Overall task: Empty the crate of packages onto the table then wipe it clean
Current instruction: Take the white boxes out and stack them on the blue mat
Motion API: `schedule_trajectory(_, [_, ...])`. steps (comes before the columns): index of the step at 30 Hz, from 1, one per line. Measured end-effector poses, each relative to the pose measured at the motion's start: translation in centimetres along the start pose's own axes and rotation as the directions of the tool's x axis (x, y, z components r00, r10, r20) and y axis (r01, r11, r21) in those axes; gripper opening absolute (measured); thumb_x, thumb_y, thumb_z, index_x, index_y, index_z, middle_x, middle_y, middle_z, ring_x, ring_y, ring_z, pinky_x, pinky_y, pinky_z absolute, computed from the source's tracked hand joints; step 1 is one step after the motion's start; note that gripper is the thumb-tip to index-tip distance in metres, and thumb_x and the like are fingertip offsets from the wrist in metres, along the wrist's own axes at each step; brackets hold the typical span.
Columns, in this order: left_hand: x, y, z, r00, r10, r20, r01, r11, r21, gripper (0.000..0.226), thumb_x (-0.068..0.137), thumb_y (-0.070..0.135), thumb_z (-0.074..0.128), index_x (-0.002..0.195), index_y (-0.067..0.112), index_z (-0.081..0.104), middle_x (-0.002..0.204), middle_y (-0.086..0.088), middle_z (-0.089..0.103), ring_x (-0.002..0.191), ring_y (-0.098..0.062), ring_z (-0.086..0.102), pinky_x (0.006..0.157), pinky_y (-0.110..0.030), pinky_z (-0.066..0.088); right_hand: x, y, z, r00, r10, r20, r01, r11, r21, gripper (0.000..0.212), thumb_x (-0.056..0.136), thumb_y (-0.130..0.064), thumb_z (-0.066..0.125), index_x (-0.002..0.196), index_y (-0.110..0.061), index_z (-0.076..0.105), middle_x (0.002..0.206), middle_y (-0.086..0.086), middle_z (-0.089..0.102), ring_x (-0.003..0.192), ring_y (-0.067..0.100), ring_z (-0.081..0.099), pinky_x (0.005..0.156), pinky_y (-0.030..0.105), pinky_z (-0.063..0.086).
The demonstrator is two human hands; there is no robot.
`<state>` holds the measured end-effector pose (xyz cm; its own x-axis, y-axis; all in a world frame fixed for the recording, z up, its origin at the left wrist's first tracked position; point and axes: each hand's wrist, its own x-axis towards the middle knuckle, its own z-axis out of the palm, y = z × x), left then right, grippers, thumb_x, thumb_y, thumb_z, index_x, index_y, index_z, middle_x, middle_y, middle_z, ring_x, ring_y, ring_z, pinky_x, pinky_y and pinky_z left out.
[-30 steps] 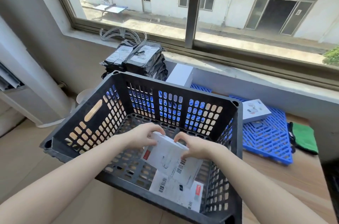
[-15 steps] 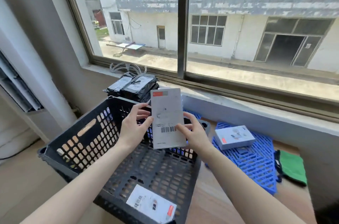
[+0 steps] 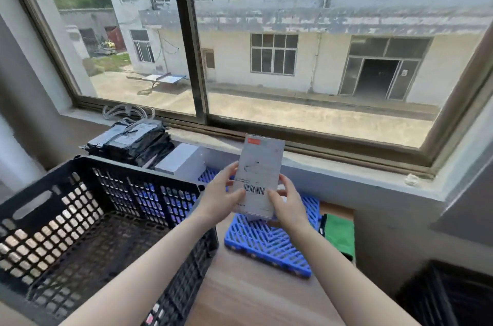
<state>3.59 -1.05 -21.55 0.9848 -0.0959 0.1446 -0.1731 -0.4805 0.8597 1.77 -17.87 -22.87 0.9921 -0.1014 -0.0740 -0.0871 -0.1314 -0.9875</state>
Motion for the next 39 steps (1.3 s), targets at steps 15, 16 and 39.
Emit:
schedule_trajectory(15, [9.7,-9.5,9.9,0.949,-0.257,0.182,0.256,0.966,0.03,0.062,0.089,0.011,0.063,0.144,0.029,0.041,0.129,0.002,0.046,0.111,-0.009,0.05,0.075,-0.012,0.045,9.8,11.3,-1.5,0.911,0.413,0.001,-0.409,0.903,0.132,0.043,0.096,-0.015,0.053,0.13,-0.04,0.046,0.109,0.003,0.058,0.101,0.025,0.061,0.065,0.041,0.06])
schedule_trajectory(16, [10.5,-10.4,10.3,0.946,-0.276,0.169,0.274,0.961,0.034,0.06,0.09,0.009,0.061,0.144,0.026,0.043,0.131,0.001,0.048,0.111,-0.009,0.051,0.069,-0.009,0.045,10.6,11.9,-1.1,0.902,0.432,-0.003,-0.427,0.892,0.15,0.044,0.095,-0.015,0.054,0.13,-0.04,0.046,0.11,0.004,0.059,0.101,0.026,0.062,0.063,0.039,0.06])
schedule_trajectory(39, [17.5,-18.1,13.1,0.887,-0.356,0.294,0.187,0.859,0.477,0.061,0.085,0.054,0.059,0.14,0.046,0.032,0.124,-0.004,0.048,0.13,-0.02,0.033,0.117,-0.051,0.001,16.2,19.9,3.3,0.868,0.487,-0.097,-0.452,0.856,0.251,0.076,0.091,-0.018,0.057,0.145,-0.049,0.014,0.133,-0.015,0.049,0.111,0.005,0.052,0.096,0.04,0.048])
